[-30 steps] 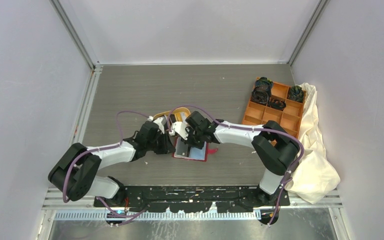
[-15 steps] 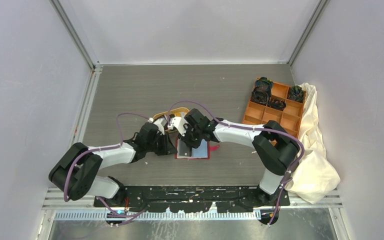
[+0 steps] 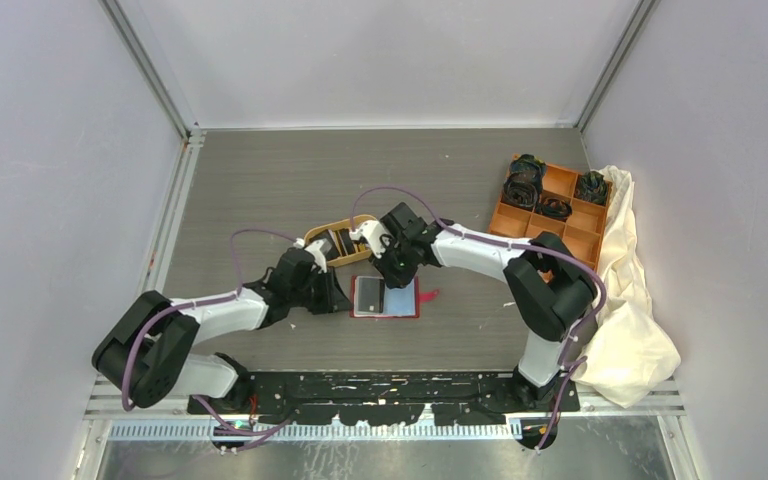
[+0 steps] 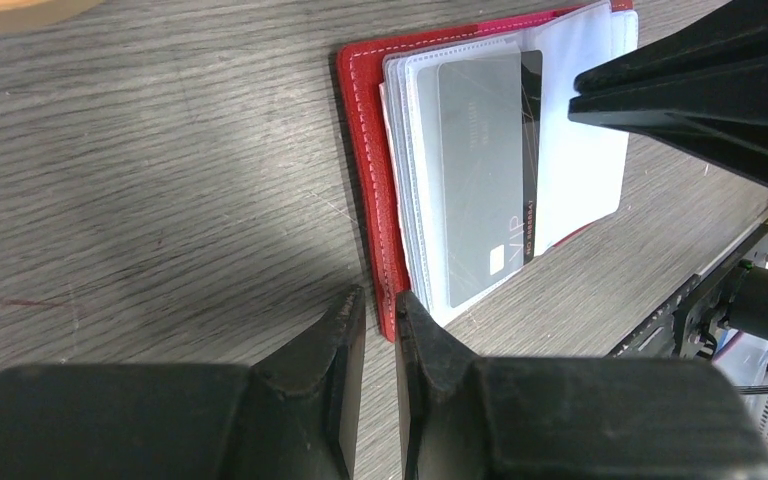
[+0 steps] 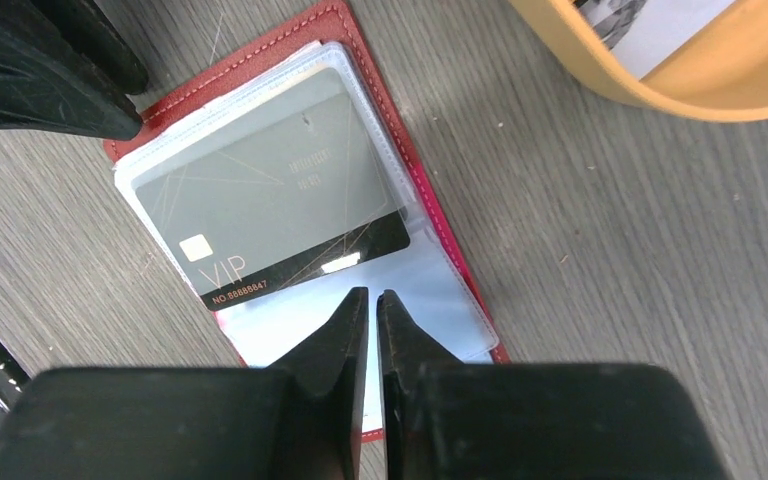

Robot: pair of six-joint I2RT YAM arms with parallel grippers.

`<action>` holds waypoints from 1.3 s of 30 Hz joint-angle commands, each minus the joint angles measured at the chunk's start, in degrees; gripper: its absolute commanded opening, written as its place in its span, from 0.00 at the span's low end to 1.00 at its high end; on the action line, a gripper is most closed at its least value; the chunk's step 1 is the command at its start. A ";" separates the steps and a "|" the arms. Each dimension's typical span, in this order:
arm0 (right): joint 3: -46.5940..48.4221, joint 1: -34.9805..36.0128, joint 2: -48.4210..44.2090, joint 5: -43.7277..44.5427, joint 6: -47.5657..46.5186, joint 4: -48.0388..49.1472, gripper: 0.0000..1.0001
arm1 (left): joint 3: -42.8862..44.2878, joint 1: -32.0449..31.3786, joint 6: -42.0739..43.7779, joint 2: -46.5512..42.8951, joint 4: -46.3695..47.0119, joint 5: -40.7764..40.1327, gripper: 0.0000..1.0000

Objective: Put the credit cards into the card holder
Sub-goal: Insert the credit card into the card holder.

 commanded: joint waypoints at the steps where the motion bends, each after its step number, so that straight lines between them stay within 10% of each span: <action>1: 2.17 0.36 1.01 0.00 2.47 -1.03 0.13 | 0.82 -0.09 0.45 1.90 -0.14 -0.30 0.19; 29: 3.49 -1.15 -1.62 -3.57 6.50 2.22 0.12 | -0.76 -1.04 -1.25 1.03 2.40 0.55 0.18; 35: 1.35 -4.02 -7.02 -9.39 4.96 3.00 0.16 | -2.44 -1.01 -1.70 -7.08 -0.32 -2.05 0.27; 39: 1.34 -4.26 -5.94 -12.18 6.63 2.83 0.17 | -5.14 -0.96 -3.97 -11.27 2.94 -2.10 0.50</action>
